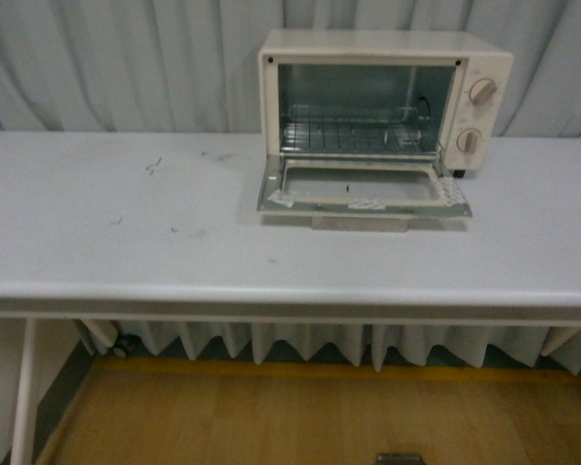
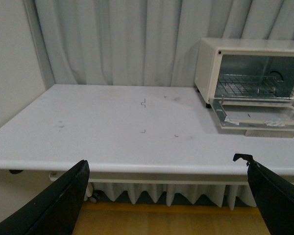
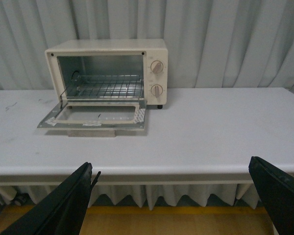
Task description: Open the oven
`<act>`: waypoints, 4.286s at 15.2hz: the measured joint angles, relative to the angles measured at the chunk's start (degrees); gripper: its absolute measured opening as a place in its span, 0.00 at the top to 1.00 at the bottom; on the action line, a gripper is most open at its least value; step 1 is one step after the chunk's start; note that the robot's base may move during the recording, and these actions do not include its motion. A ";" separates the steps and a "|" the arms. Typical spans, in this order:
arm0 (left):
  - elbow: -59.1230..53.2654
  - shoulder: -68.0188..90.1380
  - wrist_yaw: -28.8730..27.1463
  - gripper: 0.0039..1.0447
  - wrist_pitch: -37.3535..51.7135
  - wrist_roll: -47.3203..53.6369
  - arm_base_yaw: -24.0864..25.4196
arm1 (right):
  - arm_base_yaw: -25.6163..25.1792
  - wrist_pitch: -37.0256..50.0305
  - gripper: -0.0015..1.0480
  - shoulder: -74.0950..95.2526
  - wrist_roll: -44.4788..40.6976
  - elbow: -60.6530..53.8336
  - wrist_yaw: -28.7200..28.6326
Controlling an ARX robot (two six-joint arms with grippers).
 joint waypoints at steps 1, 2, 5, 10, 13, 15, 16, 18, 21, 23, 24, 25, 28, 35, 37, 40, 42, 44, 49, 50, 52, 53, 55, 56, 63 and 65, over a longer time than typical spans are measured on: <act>0.00 0.00 0.00 0.06 0.07 -0.02 0.00 | 0.00 0.09 0.06 0.00 0.00 0.00 -0.02; 0.00 0.00 -0.04 0.06 0.00 -0.02 0.00 | 0.00 -0.04 0.06 0.00 -0.02 0.00 0.04; 0.00 0.00 0.00 0.06 -0.04 0.02 0.00 | 0.00 -0.11 0.06 0.00 0.00 0.00 0.00; 0.00 0.00 -0.02 0.06 0.07 0.04 0.00 | 0.00 -0.11 0.06 0.00 0.00 0.00 -0.04; 0.00 0.00 -0.02 0.06 -0.07 0.13 0.00 | 0.00 -0.13 0.06 0.00 0.00 0.00 0.02; 0.00 0.00 0.02 0.06 0.02 0.17 0.00 | 0.00 -0.15 0.06 0.00 0.00 0.00 0.00; 0.00 0.00 0.00 0.06 -0.04 0.17 0.00 | 0.00 -0.11 0.06 0.00 0.00 0.00 0.00; 0.00 0.00 0.00 0.06 -0.07 0.17 0.00 | 0.00 -0.11 0.06 0.02 0.00 0.00 -0.02; 0.00 0.00 -0.04 0.06 -0.04 0.15 0.00 | 0.00 -0.11 0.06 0.00 -0.02 0.00 0.02; 0.00 0.00 -0.04 0.06 -0.04 0.15 0.00 | 0.00 -0.09 0.06 0.00 0.00 0.00 -0.02; 0.00 0.00 -0.04 0.06 -0.07 0.15 0.00 | 0.00 -0.13 0.06 0.00 0.00 0.00 0.04; 0.00 0.00 -0.09 0.06 -0.20 0.15 0.00 | 0.00 -0.15 0.06 -0.04 0.00 0.00 0.00; 0.00 0.00 -0.04 0.06 -0.15 0.17 0.00 | 0.00 -0.24 0.06 -0.04 0.00 0.00 0.00; 0.00 0.00 -0.02 0.06 -0.11 0.17 0.00 | 0.00 -0.17 0.06 -0.04 0.00 0.00 0.00; 0.00 0.00 -0.02 0.06 -0.11 0.17 0.00 | 0.00 -0.17 0.06 -0.04 0.00 0.00 0.00; 0.00 0.00 -0.02 0.06 -0.11 0.17 0.00 | 0.00 -0.17 0.06 -0.04 0.00 0.00 0.00; 0.00 0.00 -0.02 0.06 -0.11 0.17 0.00 | 0.00 -0.17 0.06 -0.04 0.00 0.00 0.00; 0.00 0.00 -0.02 0.06 -0.11 0.17 0.00 | 0.00 -0.17 0.06 -0.04 0.00 0.00 0.00; 0.00 0.00 -0.02 0.06 -0.11 0.17 0.00 | 0.00 -0.17 0.06 -0.04 0.00 0.00 0.00; 0.00 0.00 -0.02 0.06 -0.11 0.17 0.00 | 0.00 -0.17 0.06 -0.04 0.00 0.00 0.00; 0.00 0.00 -0.02 0.06 -0.11 0.17 0.00 | 0.00 -0.17 0.06 -0.04 0.00 0.00 0.00; 0.00 0.00 -0.02 0.06 -0.11 0.17 0.00 | 0.00 -0.17 0.06 -0.04 0.00 0.00 0.00; 0.00 0.00 -0.02 0.06 -0.11 0.17 0.00 | 0.00 -0.17 0.06 -0.04 0.00 0.00 0.00; 0.00 0.00 -0.02 0.06 -0.11 0.17 0.00 | 0.00 -0.17 0.06 -0.04 0.00 0.00 0.00; 0.00 0.00 -0.02 0.06 -0.11 0.17 0.00 | 0.00 -0.17 0.06 -0.04 0.00 0.00 0.00; 0.00 0.00 -0.02 0.06 -0.11 0.17 0.00 | 0.00 -0.17 0.06 -0.04 0.00 0.00 0.00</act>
